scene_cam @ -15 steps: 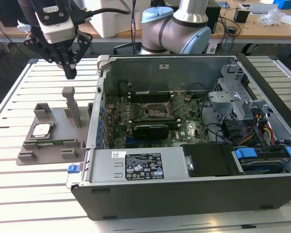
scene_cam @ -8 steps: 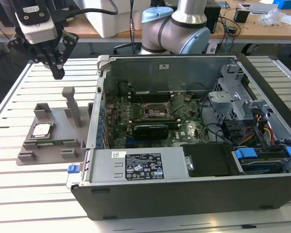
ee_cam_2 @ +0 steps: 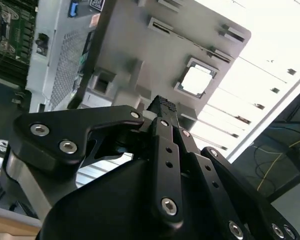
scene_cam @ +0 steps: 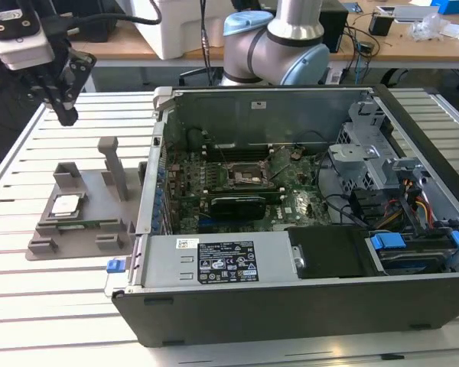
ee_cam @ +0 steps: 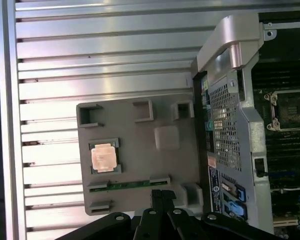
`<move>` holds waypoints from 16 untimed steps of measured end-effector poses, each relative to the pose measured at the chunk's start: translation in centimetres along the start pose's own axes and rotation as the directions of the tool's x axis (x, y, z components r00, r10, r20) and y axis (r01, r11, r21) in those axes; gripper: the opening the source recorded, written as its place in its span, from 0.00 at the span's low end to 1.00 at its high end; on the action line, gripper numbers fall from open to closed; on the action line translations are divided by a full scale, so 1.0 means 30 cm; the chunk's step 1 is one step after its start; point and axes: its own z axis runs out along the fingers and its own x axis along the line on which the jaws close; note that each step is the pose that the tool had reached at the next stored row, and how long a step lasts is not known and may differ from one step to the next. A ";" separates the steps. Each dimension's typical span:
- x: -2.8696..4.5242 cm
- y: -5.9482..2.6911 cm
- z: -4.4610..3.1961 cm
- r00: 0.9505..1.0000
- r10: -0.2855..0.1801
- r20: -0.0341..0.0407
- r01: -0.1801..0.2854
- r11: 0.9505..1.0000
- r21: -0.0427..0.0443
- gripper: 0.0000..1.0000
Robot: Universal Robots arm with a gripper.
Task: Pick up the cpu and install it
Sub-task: 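Reach for the cpu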
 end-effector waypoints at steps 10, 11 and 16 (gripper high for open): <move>0.221 -0.017 0.006 1.000 -0.006 0.000 0.006 1.000 0.000 0.11; 0.244 -0.018 0.007 1.000 -0.007 0.000 0.007 1.000 0.000 0.11; 0.281 -0.021 0.006 1.000 -0.008 0.000 0.008 1.000 0.000 0.11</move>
